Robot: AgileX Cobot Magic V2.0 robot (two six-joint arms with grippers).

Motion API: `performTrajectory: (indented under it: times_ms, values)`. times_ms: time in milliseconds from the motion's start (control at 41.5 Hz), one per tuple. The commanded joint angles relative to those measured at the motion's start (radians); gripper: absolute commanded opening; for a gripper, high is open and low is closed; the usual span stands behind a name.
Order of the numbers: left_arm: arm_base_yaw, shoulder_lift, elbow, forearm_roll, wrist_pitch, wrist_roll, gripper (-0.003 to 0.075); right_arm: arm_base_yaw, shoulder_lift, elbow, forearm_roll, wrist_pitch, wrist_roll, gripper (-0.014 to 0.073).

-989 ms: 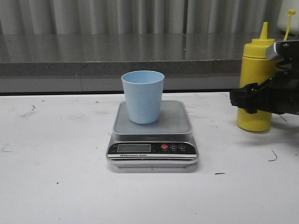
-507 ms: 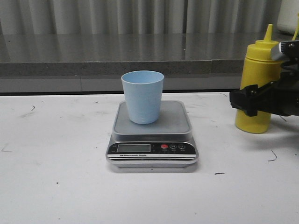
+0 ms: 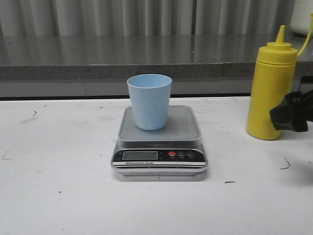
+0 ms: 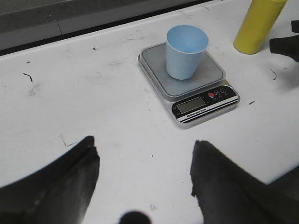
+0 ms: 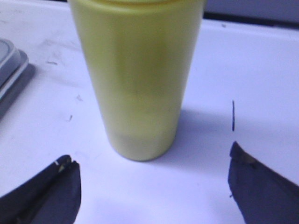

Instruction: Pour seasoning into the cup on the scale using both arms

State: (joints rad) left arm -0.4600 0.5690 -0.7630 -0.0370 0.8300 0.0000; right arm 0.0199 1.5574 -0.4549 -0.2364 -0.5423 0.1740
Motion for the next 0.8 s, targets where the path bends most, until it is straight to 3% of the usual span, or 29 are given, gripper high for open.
performTrajectory:
  times_ms: [0,410,579,772]
  values:
    - [0.001,0.003,-0.025,-0.007,-0.069,-0.005,0.0428,0.027,-0.141,-0.022,0.03,0.157,0.062,0.0654]
    - [0.001,0.003,-0.025,-0.007,-0.069,-0.005,0.0428,0.213,-0.569,-0.093,0.029,0.921,0.134,0.0654]
    - [0.001,0.003,-0.025,-0.007,-0.069,-0.005,0.0428,0.26,-0.732,-0.148,0.058,1.123,0.076,0.0654]
    - [0.001,0.003,-0.025,-0.007,-0.069,-0.005,0.0428,0.296,-0.876,-0.226,0.204,1.297,-0.045,0.0654]
